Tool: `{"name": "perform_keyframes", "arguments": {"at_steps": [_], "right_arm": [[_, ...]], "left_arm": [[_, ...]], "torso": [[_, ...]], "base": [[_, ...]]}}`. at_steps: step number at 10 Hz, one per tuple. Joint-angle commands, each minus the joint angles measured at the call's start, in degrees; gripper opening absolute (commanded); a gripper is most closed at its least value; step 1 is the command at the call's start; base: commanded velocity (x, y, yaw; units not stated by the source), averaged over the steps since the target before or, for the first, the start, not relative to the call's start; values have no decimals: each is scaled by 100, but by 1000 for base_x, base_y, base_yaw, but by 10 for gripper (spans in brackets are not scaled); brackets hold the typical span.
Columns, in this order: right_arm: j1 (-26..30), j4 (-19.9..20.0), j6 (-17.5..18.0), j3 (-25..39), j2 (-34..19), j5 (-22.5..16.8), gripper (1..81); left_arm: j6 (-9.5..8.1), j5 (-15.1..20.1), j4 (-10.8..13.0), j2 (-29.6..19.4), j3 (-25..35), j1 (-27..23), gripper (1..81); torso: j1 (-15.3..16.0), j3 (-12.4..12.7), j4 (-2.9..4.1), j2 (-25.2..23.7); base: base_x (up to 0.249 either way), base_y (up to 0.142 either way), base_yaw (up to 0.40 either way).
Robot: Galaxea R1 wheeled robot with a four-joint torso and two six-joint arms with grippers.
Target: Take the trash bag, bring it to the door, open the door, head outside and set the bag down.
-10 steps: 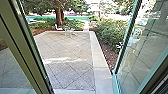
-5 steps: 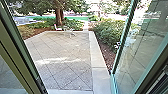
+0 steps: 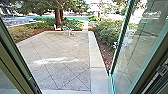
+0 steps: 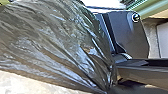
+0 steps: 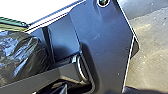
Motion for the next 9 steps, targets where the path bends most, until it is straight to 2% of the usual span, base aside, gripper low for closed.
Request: {"name": "perform_keyframes", "arguments": {"at_steps": [1, 9], "right_arm": [[166, -45, -8, 9, 7, -293, 811], [149, -36, -8, 9, -2, -293, 811]], "left_arm": [[48, 361, 52, -13, 18, -191, 10], [31, 396, 52, -4, 18, -200, 10]], "torso": [[0, 0, 0, 0], [0, 0, 0, 0]], "base": [[0, 0, 0], [0, 0, 0]]}}
